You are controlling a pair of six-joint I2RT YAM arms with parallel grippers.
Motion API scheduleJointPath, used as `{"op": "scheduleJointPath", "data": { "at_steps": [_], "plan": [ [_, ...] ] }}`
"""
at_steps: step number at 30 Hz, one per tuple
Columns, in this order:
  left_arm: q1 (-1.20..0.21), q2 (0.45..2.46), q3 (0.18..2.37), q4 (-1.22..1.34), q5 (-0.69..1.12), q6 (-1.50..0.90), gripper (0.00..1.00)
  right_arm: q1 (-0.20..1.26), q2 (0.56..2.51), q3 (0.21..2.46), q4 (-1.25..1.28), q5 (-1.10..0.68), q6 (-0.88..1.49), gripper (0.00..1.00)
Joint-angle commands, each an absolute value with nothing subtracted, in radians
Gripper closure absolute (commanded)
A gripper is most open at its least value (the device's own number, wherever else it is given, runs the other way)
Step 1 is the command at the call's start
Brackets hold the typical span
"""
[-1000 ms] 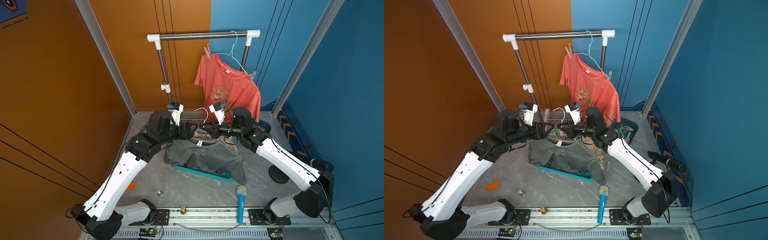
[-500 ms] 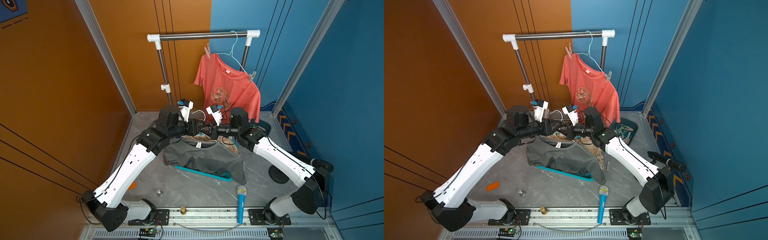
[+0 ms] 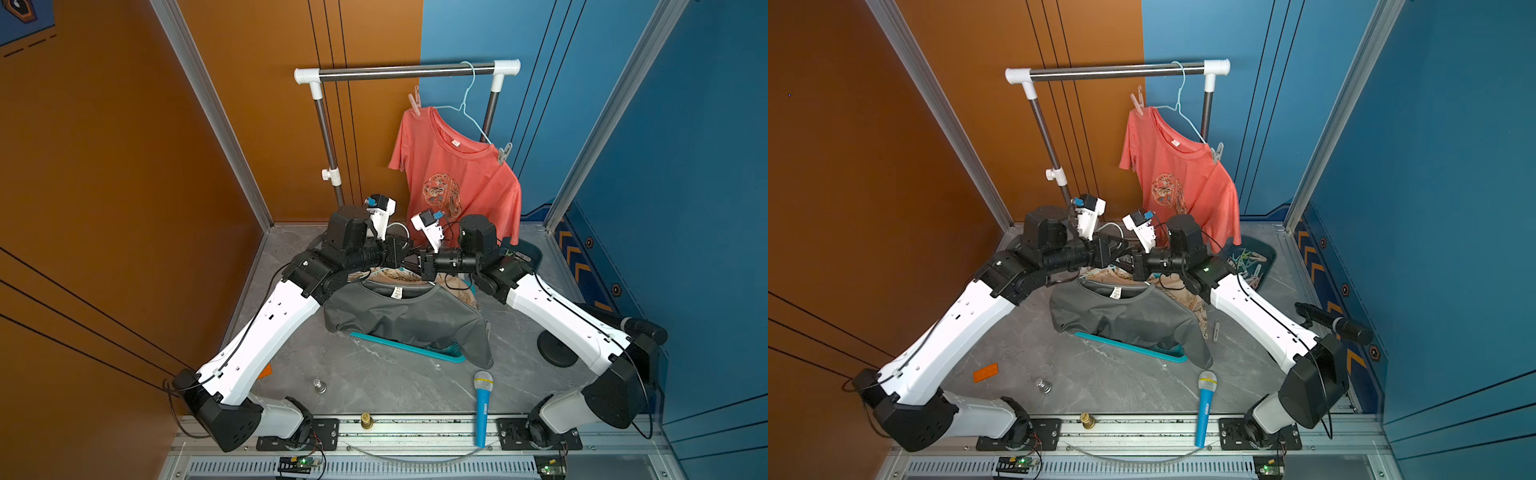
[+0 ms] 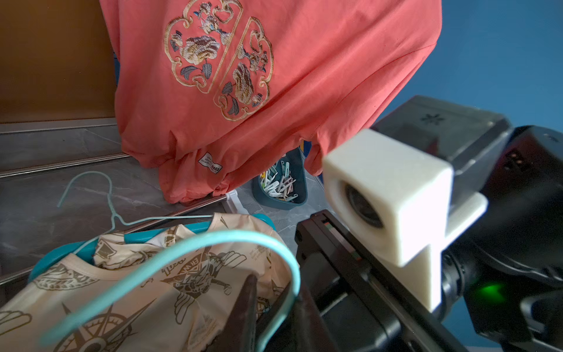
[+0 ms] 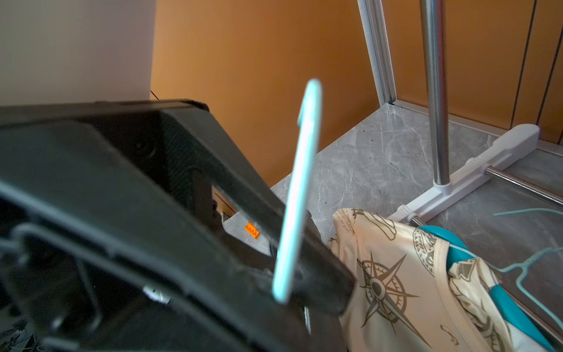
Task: Use clothespins to secure the t-shirt on both sides of the hanger
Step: Pick up the hanger from the basket.
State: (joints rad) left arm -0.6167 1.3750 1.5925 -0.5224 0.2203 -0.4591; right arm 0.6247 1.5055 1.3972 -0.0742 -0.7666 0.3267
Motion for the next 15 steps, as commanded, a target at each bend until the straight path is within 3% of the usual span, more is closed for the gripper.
{"op": "scheduleJointPath", "data": {
  "at_steps": [1, 5, 10, 15],
  "plan": [
    [-0.634, 1.397, 1.630, -0.549, 0.192, -0.454, 0.83, 0.630, 1.482, 1.399, -0.034, -0.796, 0.342, 0.94],
    [-0.641, 1.406, 1.638, -0.549, 0.191, -0.453, 0.89, 0.624, 1.489, 1.400, -0.019, -0.802, 0.370, 0.86],
    [-0.641, 1.398, 1.636, -0.549, 0.180, -0.429, 0.91, 0.596, 1.485, 1.397, 0.001, -0.816, 0.429, 0.58],
    [-0.638, 1.373, 1.632, -0.558, 0.149, -0.362, 0.91, 0.541, 1.427, 1.400, -0.063, -0.796, 0.454, 0.45]
  ]
}}
